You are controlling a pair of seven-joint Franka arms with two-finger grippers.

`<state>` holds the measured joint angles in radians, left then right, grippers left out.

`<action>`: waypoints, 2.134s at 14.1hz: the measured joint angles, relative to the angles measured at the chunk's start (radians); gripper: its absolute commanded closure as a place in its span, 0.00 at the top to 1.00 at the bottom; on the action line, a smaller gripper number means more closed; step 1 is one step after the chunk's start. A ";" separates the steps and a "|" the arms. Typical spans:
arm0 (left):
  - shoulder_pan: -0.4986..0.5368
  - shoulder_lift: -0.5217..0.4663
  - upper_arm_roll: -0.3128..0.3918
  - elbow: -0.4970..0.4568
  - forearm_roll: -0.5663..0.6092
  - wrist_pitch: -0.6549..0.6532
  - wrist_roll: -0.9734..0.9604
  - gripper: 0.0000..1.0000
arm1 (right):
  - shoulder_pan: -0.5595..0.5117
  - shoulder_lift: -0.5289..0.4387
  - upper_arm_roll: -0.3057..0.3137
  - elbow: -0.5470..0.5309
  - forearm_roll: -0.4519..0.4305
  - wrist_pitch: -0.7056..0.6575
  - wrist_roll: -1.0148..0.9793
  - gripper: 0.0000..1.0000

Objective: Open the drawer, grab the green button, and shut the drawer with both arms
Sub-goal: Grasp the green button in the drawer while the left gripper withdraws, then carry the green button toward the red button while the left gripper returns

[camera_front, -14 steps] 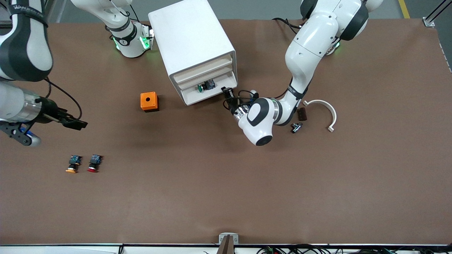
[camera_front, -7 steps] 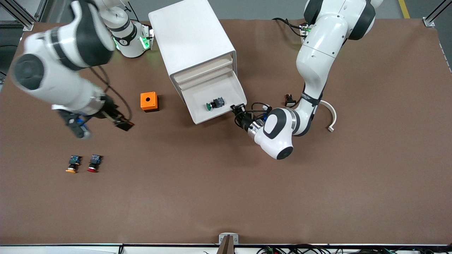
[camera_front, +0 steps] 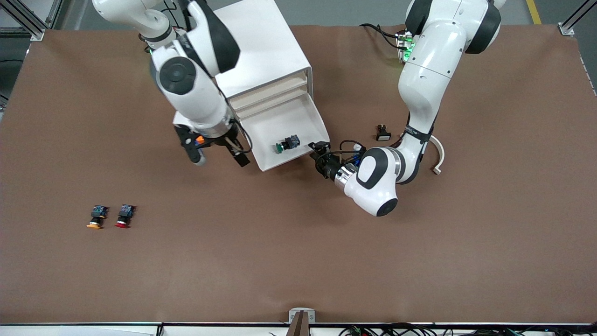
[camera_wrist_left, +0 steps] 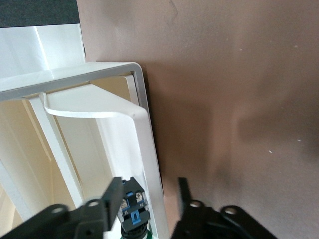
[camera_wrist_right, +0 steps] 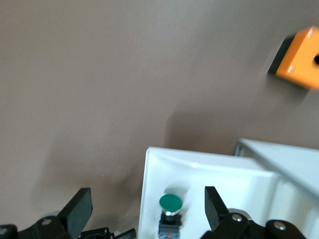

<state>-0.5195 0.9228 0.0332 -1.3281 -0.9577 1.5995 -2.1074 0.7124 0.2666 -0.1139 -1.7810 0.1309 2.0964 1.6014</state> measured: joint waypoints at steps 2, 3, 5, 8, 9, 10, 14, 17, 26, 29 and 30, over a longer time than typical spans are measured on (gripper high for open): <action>0.004 -0.003 0.016 0.016 0.000 0.002 0.004 0.99 | 0.054 0.042 0.000 0.000 0.000 0.046 0.075 1.00; 0.006 -0.007 0.035 0.027 0.000 0.002 0.004 0.99 | 0.082 0.059 0.000 0.000 0.000 0.063 0.104 1.00; 0.014 -0.020 0.090 0.043 0.000 0.000 0.005 0.99 | 0.132 0.092 -0.001 0.000 0.000 0.089 0.148 1.00; 0.052 -0.055 0.168 0.075 0.002 -0.021 0.010 0.99 | 0.190 0.134 -0.001 0.000 -0.001 0.110 0.196 1.00; 0.067 -0.067 0.185 0.090 0.009 -0.030 0.020 0.99 | 0.205 0.146 -0.002 0.000 -0.001 0.116 0.205 1.00; 0.080 -0.082 0.199 0.103 0.020 -0.034 0.045 0.99 | 0.216 0.157 -0.002 0.000 -0.002 0.121 0.216 1.00; 0.117 -0.155 0.280 0.118 0.064 -0.044 0.203 0.99 | 0.231 0.200 -0.004 0.001 -0.009 0.139 0.220 1.00; 0.144 -0.197 0.291 0.119 0.226 -0.069 0.389 0.99 | 0.231 0.223 -0.006 0.002 -0.013 0.150 0.220 0.99; 0.127 -0.205 0.344 0.116 0.336 0.002 0.810 0.99 | 0.246 0.248 -0.006 0.012 -0.012 0.160 0.221 0.31; 0.089 -0.203 0.342 0.111 0.421 0.047 0.944 0.99 | 0.250 0.248 -0.006 0.022 -0.012 0.161 0.220 0.00; 0.071 -0.199 0.342 0.108 0.442 0.060 0.982 0.99 | 0.252 0.248 -0.005 0.025 -0.012 0.161 0.220 0.00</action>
<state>-0.4486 0.7237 0.3756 -1.2204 -0.5162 1.6600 -1.1257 0.9649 0.5148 -0.1194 -1.7557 0.1190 2.2571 1.8218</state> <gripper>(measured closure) 0.004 0.586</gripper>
